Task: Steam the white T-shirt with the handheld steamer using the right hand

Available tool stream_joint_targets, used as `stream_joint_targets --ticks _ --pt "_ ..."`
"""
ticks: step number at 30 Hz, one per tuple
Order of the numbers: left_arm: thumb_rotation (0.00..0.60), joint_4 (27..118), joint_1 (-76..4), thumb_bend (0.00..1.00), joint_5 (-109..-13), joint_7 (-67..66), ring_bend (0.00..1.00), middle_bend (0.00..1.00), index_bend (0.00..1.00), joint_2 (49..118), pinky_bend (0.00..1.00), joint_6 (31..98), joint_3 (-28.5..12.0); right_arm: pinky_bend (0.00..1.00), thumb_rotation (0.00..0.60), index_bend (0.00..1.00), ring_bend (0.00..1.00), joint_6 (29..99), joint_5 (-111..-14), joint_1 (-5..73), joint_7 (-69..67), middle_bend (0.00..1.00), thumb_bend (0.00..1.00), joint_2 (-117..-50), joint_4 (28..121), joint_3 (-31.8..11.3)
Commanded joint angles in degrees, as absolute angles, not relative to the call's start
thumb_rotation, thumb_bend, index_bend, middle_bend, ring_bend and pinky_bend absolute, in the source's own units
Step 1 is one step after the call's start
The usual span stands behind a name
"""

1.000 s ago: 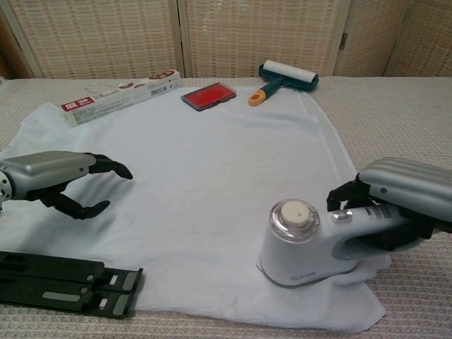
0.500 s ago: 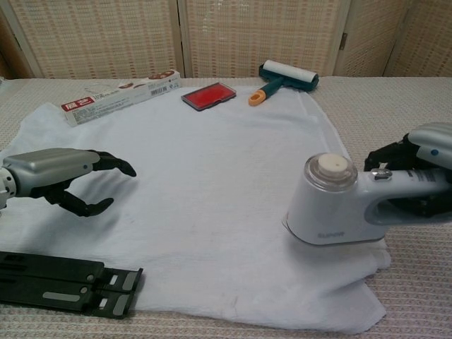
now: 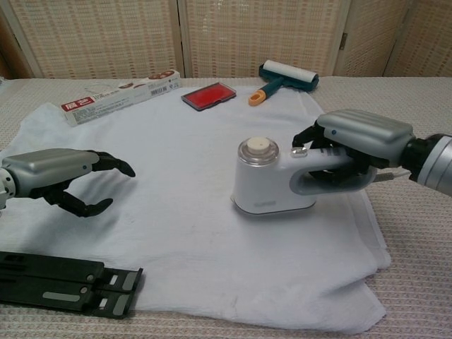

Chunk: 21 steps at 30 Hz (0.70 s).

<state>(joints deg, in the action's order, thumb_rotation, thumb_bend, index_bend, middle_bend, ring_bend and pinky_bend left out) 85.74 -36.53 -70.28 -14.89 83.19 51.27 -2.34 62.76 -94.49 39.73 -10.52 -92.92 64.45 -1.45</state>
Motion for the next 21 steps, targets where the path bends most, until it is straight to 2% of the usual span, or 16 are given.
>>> stream_joint_targets --ticks 1,13,21 --pt "0.381 85.7 -36.4 0.53 -70.4 -14.9 0.06 0.16 0.19 83.2 0.00 51.3 -2.1 0.97 0.600 0.77 0.81 60.7 -94.2 42.5 -10.5 0.82 0.61 -97.8 57.8 -2.7" --pt "0.387 85.5 -36.4 0.53 -71.2 -14.0 0.06 0.16 0.19 83.5 0.00 51.2 -1.8 0.97 0.600 0.77 0.81 60.8 -92.7 42.3 -13.9 0.82 0.61 -102.4 41.6 -2.2" --pt "0.384 85.4 -36.6 0.53 -71.5 -14.2 0.06 0.16 0.19 83.7 0.00 51.2 -1.8 0.97 0.600 0.77 0.81 61.3 -90.5 40.3 -15.5 0.82 0.61 -100.8 36.3 -2.6"
